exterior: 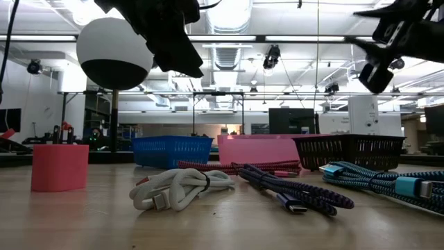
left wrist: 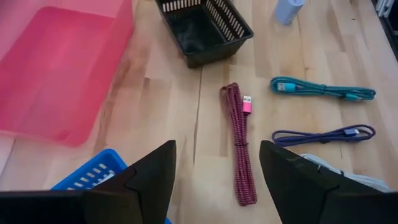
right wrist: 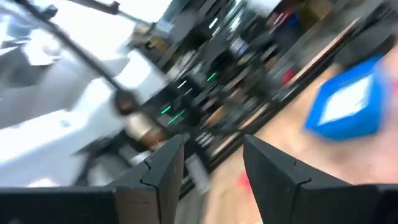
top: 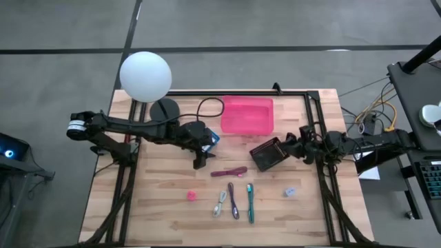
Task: Pick and place items into bin
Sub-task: Put the white charger adapter into the black bin
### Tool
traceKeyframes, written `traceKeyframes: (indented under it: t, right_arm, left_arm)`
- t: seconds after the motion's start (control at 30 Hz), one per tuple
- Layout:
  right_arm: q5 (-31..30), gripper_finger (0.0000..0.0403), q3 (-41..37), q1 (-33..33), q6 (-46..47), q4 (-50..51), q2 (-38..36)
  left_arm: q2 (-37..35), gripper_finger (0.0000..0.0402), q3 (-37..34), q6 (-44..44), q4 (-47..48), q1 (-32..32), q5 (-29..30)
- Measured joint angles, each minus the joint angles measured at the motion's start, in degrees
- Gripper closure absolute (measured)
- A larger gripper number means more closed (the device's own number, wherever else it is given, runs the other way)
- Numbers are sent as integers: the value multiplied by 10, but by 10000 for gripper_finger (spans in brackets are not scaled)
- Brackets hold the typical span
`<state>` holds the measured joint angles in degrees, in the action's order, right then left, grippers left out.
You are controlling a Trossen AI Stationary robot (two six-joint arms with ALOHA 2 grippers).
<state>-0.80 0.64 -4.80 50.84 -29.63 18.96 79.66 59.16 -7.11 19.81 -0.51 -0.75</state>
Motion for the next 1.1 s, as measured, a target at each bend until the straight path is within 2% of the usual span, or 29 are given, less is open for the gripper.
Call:
traceKeyframes:
  t: [0.07,0.17,0.27,0.33,0.43,0.53,0.63,0.8,0.9,1.1]
  right_arm:
    - [48,251,13,-4,15,4,4]
    - [71,250,54,-16,-11,19,19]
    - [86,240,124,-31,-73,78,48]
    - [84,229,184,-43,-119,159,75]
    - [80,211,278,-52,-183,346,127]
    - [68,195,355,-57,-189,528,188]
    - [89,182,415,-67,-182,645,249]
    - [146,170,473,-107,-217,685,335]
    - [151,165,492,-145,-235,692,383]
    - [158,161,511,-218,-256,773,482]
  left_arm:
    - [0,187,-3,0,-1,0,0]
    - [0,187,-5,0,1,0,4]
    - [1,187,-5,0,1,0,9]
    - [1,187,-5,0,1,0,11]
    - [1,187,-5,0,1,0,11]
    - [1,187,-6,0,1,-1,11]
    - [1,187,-6,0,1,-1,13]
    - [1,187,-6,0,2,-1,14]
    - [1,187,-7,0,2,-1,15]
    - [1,187,-12,0,2,-1,15]
